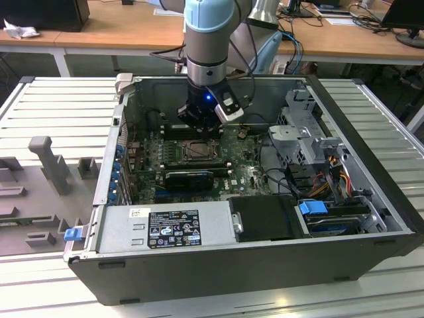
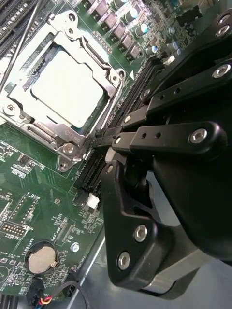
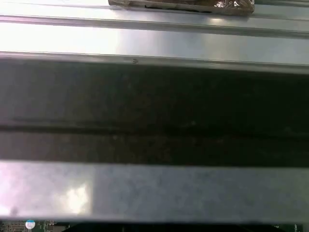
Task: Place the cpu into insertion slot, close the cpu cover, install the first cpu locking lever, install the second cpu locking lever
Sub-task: 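Install the first cpu locking lever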
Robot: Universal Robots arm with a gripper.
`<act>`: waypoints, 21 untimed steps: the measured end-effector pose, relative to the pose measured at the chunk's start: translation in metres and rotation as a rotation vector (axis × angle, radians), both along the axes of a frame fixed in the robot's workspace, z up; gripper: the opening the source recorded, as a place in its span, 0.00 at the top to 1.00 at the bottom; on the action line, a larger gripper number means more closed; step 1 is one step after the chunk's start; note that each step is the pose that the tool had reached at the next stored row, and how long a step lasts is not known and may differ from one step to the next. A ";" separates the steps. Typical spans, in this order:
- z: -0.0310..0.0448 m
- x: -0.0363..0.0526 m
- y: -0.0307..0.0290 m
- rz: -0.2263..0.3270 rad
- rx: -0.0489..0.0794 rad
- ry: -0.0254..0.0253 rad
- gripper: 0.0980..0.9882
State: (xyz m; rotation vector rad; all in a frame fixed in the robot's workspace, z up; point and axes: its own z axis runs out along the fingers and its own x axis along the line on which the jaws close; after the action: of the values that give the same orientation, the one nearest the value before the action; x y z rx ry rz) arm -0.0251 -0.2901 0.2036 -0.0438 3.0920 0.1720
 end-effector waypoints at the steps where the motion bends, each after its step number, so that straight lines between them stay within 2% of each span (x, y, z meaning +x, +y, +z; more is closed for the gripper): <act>1: -0.0002 0.0000 0.0000 0.001 -0.002 0.0000 0.99; 7: -0.0031 0.0001 0.0000 0.004 -0.009 0.0003 0.99; 11: -0.0027 0.0006 0.0001 0.009 -0.004 -0.0002 0.99; 13: 0.0000 0.0007 0.0003 0.010 -0.005 -0.0003 0.99; 16: 0.0098 0.0007 0.0004 0.011 -0.005 0.0000 0.99; 21: 0.0107 0.0007 -0.0014 0.011 -0.005 0.0000 0.99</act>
State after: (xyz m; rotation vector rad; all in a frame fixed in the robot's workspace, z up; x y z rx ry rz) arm -0.0244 -0.2915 0.2143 -0.0608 3.0928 0.1653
